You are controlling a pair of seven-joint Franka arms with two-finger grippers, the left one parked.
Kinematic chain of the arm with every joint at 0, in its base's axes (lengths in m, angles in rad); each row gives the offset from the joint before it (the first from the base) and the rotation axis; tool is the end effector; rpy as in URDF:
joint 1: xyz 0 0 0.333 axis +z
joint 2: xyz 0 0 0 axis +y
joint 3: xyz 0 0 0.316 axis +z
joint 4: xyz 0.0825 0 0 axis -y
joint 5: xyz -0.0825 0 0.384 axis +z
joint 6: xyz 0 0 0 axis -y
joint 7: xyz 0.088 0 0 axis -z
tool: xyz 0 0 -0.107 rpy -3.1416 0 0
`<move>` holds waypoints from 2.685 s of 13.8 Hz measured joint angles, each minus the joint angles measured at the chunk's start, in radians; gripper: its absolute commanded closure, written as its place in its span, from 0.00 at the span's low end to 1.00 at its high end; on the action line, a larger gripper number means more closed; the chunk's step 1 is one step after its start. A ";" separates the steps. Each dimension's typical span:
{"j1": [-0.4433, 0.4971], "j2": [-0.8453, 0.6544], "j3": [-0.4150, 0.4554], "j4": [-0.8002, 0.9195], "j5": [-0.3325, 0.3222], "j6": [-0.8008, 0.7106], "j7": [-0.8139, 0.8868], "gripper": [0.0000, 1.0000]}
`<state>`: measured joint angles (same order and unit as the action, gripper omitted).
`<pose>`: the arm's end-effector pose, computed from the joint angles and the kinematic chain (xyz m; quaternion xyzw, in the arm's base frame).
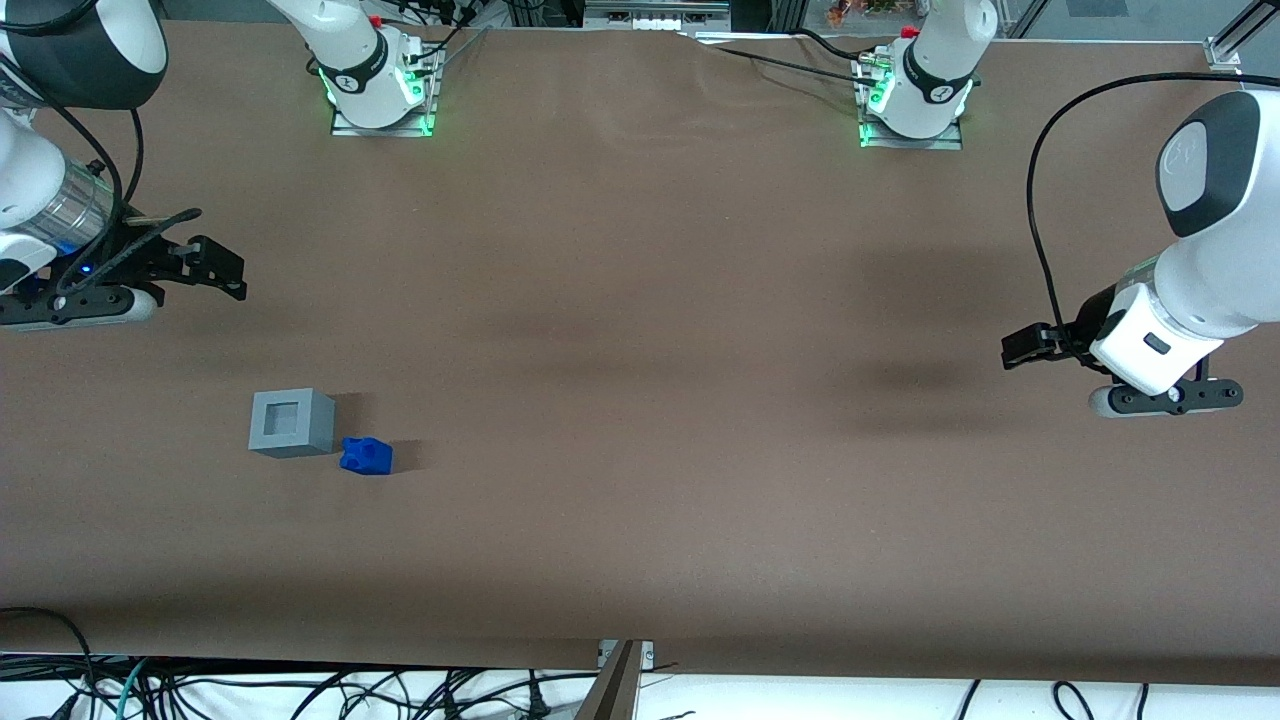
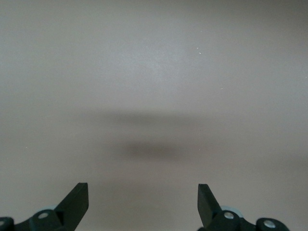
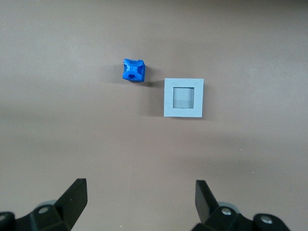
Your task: Insert blue part into gray base with right arm
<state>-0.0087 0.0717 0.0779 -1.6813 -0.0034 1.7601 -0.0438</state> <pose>0.5849 0.0389 0.5476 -0.9984 -0.0567 -0.0036 0.0012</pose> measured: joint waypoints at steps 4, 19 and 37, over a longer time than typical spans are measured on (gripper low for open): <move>0.000 -0.001 0.000 0.000 0.000 -0.005 -0.013 0.01; -0.001 -0.002 0.000 0.001 0.000 -0.026 -0.016 0.01; -0.001 0.007 0.000 -0.001 0.000 -0.026 -0.016 0.01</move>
<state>-0.0092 0.0783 0.0783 -1.6820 -0.0037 1.7341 -0.0600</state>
